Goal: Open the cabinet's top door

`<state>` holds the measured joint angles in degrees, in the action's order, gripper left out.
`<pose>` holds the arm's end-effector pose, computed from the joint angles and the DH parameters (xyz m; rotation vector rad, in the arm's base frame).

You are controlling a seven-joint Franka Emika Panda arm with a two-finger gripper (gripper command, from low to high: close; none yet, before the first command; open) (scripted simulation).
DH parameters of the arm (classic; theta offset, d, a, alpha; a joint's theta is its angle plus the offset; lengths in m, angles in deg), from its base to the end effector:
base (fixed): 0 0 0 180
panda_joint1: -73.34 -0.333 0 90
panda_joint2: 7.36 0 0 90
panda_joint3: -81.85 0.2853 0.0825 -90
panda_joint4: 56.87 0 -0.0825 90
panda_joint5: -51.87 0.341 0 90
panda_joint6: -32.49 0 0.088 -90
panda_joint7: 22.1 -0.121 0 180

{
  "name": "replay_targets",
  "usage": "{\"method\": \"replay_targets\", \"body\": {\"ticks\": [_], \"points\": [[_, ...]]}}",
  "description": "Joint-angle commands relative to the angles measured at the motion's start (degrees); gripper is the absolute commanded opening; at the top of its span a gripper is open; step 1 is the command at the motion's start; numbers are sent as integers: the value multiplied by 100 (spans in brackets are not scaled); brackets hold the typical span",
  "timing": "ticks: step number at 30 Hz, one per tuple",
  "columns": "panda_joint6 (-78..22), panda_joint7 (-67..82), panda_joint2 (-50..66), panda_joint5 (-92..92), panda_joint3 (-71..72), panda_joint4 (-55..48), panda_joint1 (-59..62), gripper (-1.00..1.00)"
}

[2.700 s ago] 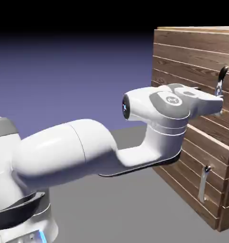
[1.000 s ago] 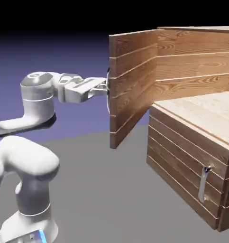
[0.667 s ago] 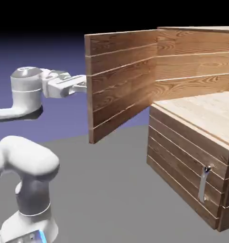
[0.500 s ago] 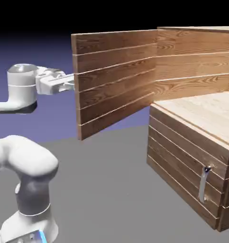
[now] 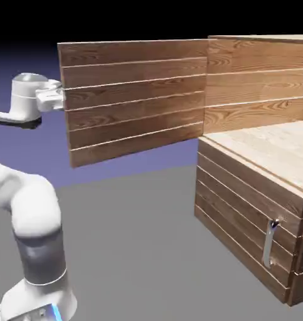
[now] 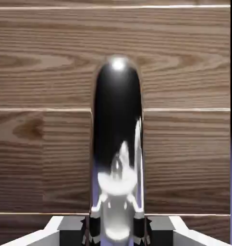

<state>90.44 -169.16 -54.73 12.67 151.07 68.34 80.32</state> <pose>0.1380 0.2795 0.5270 0.9301 -1.7379 1.8870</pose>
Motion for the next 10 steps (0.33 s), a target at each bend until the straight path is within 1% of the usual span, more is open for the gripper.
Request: {"method": "replay_targets", "body": {"ticks": [1,10], "points": [[-109,4,21,53,162,-174,208,-100],[-943,282,-168,447,1437,-1739,2077,-100]]}}
